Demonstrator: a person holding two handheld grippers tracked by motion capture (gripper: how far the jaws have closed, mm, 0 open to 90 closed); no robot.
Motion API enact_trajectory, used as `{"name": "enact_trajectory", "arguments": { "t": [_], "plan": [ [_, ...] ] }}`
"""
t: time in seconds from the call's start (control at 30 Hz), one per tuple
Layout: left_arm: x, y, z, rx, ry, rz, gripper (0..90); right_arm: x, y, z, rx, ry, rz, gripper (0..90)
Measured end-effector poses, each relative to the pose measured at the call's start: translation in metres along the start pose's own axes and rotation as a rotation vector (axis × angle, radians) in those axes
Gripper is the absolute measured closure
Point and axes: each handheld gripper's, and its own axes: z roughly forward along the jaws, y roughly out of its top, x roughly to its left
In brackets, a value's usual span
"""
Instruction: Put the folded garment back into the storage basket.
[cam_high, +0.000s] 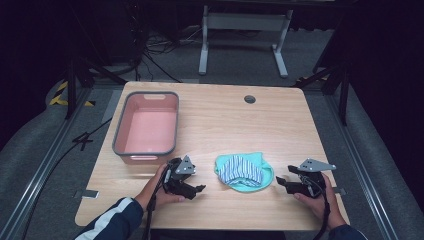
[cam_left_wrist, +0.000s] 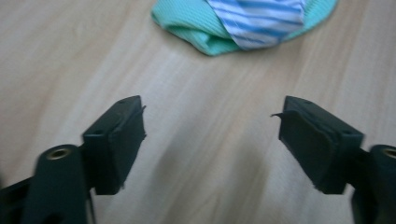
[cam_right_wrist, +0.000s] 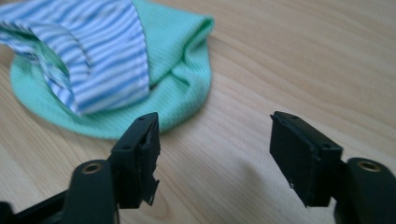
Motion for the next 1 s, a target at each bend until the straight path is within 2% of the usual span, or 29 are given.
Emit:
{"name": "enact_trajectory", "arguments": {
  "t": [0.03,0.1,0.17,0.27,0.33,0.37,0.43,0.5,0.53,0.57,0.6,0.7,0.73,0.8,0.9,0.93,1.0],
  "plan": [
    [-0.001,0.003,-0.001,-0.013,0.007,0.002,28.4,0.002,0.003,-0.001,-0.010,0.001,-0.002,36.9],
    [-0.002,0.012,-0.004,-0.051,0.002,0.002,28.8,0.006,0.009,-0.001,-0.026,0.006,-0.014,39.0],
    [-0.003,0.018,-0.002,-0.057,-0.002,0.007,28.9,0.010,0.017,-0.002,-0.042,0.025,0.002,40.6],
    [-0.005,0.024,0.003,-0.061,0.001,0.009,29.4,0.014,0.025,0.000,-0.052,0.027,-0.014,42.5],
    [-0.005,0.031,0.010,-0.070,-0.009,0.004,29.4,0.019,0.031,0.005,-0.040,0.018,-0.039,44.8],
    [-0.005,0.036,0.016,-0.066,-0.014,0.013,29.4,0.023,0.035,0.011,-0.022,0.027,-0.051,50.4],
    [-0.005,0.042,0.023,-0.062,-0.009,0.018,29.4,0.026,0.037,0.016,-0.008,0.048,-0.061,54.1],
    [-0.004,0.044,0.024,-0.066,-0.009,0.014,29.4,0.027,0.040,0.020,0.003,0.031,-0.079,56.0],
    [-0.001,0.049,0.030,-0.081,-0.025,-0.014,29.4,0.027,0.042,0.023,-0.003,0.040,-0.064,55.6],
    [0.000,0.049,0.032,-0.086,-0.024,-0.024,29.4,0.027,0.044,0.026,0.000,0.039,-0.060,54.9],
    [0.002,0.050,0.035,-0.079,-0.014,-0.022,29.5,0.028,0.045,0.028,0.001,0.035,-0.063,53.6],
    [0.003,0.049,0.044,-0.055,-0.027,-0.024,28.0,0.031,0.049,0.040,0.040,0.012,-0.088,45.3],
    [0.004,0.048,0.052,-0.024,-0.031,-0.027,27.4,0.031,0.048,0.044,0.053,0.019,-0.080,42.1],
    [0.004,0.047,0.057,-0.012,-0.030,-0.028,27.0,0.032,0.048,0.047,0.065,0.026,-0.076,38.9],
    [0.007,0.045,0.063,0.005,-0.035,-0.058,22.8,0.034,0.042,0.055,0.106,0.002,-0.071,33.2],
    [0.007,0.042,0.067,0.023,-0.034,-0.072,21.2,0.033,0.040,0.057,0.115,0.003,-0.067,33.8],
    [0.007,0.041,0.068,0.018,-0.036,-0.088,20.0,0.034,0.039,0.058,0.108,0.011,-0.049,34.5]
  ]
}}
